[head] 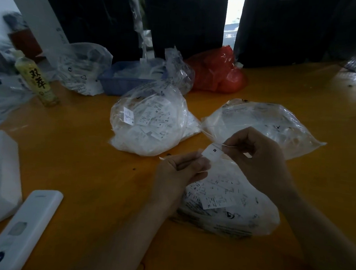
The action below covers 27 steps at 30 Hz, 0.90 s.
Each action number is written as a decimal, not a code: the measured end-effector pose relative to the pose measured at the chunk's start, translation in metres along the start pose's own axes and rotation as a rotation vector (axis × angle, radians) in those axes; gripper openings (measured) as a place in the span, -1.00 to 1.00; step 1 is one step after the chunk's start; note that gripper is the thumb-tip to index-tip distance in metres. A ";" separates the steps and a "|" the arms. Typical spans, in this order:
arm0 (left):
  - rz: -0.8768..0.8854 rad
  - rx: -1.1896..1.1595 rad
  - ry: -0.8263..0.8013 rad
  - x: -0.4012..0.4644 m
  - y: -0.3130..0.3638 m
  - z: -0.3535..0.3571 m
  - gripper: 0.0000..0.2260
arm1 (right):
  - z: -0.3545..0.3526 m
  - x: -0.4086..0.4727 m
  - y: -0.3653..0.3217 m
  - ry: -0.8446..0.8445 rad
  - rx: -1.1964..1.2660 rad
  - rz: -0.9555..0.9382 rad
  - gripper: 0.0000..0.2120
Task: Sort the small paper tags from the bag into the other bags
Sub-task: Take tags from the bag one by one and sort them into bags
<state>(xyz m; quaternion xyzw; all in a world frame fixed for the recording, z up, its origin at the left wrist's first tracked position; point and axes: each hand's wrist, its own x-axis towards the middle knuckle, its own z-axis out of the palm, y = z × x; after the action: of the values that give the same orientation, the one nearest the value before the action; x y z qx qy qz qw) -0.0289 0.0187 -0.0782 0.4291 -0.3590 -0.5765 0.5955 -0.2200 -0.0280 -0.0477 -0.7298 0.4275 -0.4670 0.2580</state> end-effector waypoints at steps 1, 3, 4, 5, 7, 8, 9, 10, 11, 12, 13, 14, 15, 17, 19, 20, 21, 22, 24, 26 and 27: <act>-0.004 0.003 0.004 0.000 0.000 -0.001 -0.70 | 0.000 0.000 0.000 -0.006 -0.005 -0.003 -0.88; -0.014 0.002 0.010 0.001 0.000 -0.002 -0.72 | 0.000 0.000 0.000 -0.020 -0.022 0.004 -0.88; -0.018 0.000 0.012 0.000 0.000 -0.002 -0.74 | 0.000 -0.001 0.000 -0.030 -0.037 0.009 -0.88; -0.021 -0.002 0.012 0.000 0.000 -0.001 -0.77 | 0.000 -0.001 -0.001 -0.043 -0.054 0.013 -0.87; -0.024 0.007 0.016 0.000 0.000 -0.001 -0.81 | 0.001 -0.002 -0.003 -0.075 -0.081 0.020 -0.81; -0.025 0.021 0.018 0.000 -0.001 -0.001 -0.83 | 0.002 -0.002 -0.003 -0.088 -0.088 0.024 -0.78; -0.024 0.034 0.023 0.000 -0.001 -0.001 -0.83 | 0.003 -0.003 -0.004 -0.093 -0.090 0.030 -0.76; -0.023 0.043 0.028 0.000 -0.001 -0.001 -0.84 | 0.004 -0.004 -0.004 -0.087 -0.088 0.039 -0.73; -0.023 0.046 0.032 0.000 -0.001 -0.001 -0.83 | 0.004 -0.004 -0.004 -0.073 -0.083 0.053 -0.71; -0.027 0.041 0.034 0.000 0.000 -0.001 -0.83 | 0.004 -0.003 -0.004 -0.056 -0.078 0.068 -0.72; -0.030 0.035 0.037 0.000 0.000 0.000 -0.82 | 0.004 -0.003 -0.004 -0.045 -0.077 0.078 -0.75; -0.031 0.027 0.041 -0.001 0.001 0.001 -0.80 | 0.005 -0.003 -0.004 -0.046 -0.086 0.077 -0.79; -0.030 0.022 0.048 -0.001 0.000 0.001 -0.79 | 0.005 -0.004 -0.003 -0.056 -0.104 0.063 -0.83; -0.028 0.019 0.061 -0.001 0.000 0.000 -0.78 | 0.008 -0.006 -0.003 -0.089 -0.134 0.014 -0.89; -0.031 0.016 0.063 0.000 0.000 0.000 -0.81 | 0.009 -0.007 -0.004 -0.145 -0.128 -0.021 -0.89; -0.032 0.016 0.062 0.000 0.000 0.000 -0.82 | 0.010 -0.007 -0.004 -0.180 -0.124 -0.028 -0.87; -0.035 0.018 0.065 0.000 0.000 0.000 -0.83 | 0.010 -0.007 -0.003 -0.208 -0.126 -0.031 -0.85; -0.035 0.027 0.069 -0.001 0.000 -0.001 -0.82 | 0.010 -0.007 -0.003 -0.218 -0.134 -0.033 -0.85; -0.015 0.098 0.063 -0.002 0.000 -0.001 -0.82 | 0.009 -0.006 -0.001 -0.173 -0.137 -0.025 -0.88; 0.057 0.257 0.045 -0.002 0.002 -0.001 -0.80 | 0.007 -0.005 0.000 -0.098 -0.114 0.003 -0.87; 0.108 0.347 0.040 -0.002 0.003 -0.001 -0.78 | 0.005 -0.004 0.000 -0.073 -0.091 0.022 -0.87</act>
<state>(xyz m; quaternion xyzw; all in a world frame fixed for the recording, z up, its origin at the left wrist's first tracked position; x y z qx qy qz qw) -0.0273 0.0208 -0.0753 0.5170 -0.4637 -0.4643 0.5496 -0.2162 -0.0249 -0.0519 -0.7528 0.4466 -0.4170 0.2449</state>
